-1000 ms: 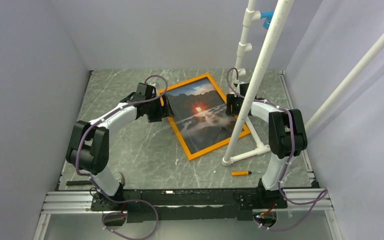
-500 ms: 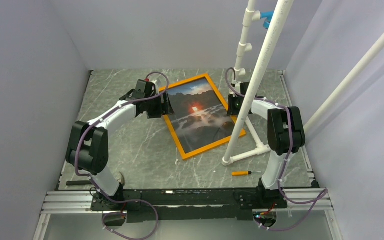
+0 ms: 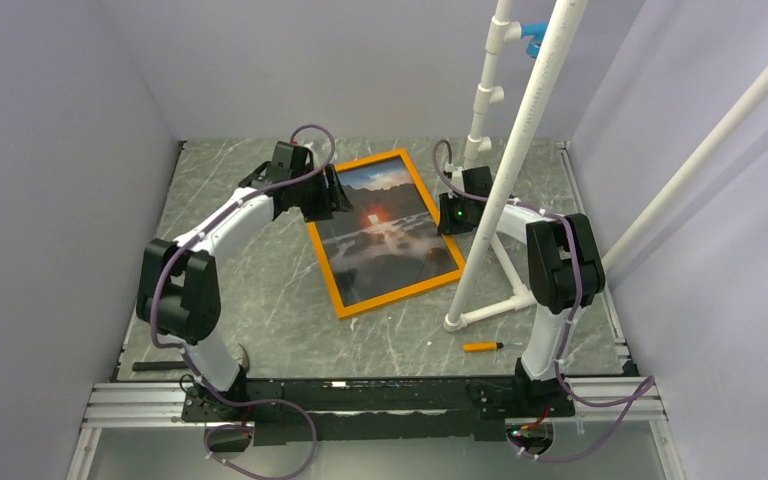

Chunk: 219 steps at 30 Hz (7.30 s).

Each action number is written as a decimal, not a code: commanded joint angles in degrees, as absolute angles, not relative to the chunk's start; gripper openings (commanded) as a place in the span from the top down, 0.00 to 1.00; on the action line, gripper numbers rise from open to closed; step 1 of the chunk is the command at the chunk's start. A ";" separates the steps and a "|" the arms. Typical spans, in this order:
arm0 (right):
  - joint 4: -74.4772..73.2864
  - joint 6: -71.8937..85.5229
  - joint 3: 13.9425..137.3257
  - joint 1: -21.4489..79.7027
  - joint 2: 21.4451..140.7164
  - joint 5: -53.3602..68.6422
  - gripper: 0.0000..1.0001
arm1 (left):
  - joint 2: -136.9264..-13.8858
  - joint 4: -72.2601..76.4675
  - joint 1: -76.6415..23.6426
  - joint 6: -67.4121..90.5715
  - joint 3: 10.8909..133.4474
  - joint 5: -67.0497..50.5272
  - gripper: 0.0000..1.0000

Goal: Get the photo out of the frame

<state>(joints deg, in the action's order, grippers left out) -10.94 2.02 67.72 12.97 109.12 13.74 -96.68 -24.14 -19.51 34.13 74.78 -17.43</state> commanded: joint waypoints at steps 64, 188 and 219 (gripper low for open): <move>-11.69 15.86 61.19 19.36 99.77 11.43 0.54 | -78.76 -18.16 -36.23 27.58 58.14 -11.63 0.29; 5.30 42.26 60.14 19.10 89.06 44.11 0.18 | -93.18 -4.45 -74.44 9.70 61.88 56.96 1.00; -35.10 10.65 88.05 10.99 85.65 28.56 1.00 | -64.13 -30.69 -60.90 32.26 64.30 19.62 0.31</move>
